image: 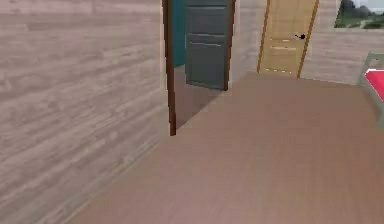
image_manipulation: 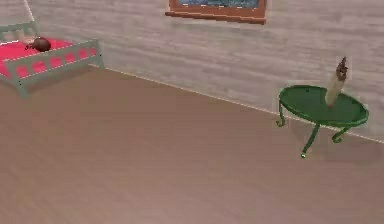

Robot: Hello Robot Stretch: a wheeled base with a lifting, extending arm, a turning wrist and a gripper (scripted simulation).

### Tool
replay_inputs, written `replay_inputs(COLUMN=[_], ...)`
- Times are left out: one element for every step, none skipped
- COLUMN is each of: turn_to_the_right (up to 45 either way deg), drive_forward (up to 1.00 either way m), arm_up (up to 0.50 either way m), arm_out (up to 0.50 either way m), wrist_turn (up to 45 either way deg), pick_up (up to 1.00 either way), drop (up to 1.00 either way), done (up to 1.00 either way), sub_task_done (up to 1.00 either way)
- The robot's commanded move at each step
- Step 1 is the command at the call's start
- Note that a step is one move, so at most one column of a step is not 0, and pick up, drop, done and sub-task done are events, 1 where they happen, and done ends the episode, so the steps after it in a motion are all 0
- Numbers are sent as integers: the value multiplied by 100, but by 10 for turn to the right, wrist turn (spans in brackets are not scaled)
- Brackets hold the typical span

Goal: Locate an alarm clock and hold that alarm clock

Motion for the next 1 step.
replay_inputs(turn_to_the_right=[-450], drive_forward=[0], arm_up=[0], arm_out=[0], wrist_turn=[0], pick_up=[0], drop=[0], done=[0], sub_task_done=[0])
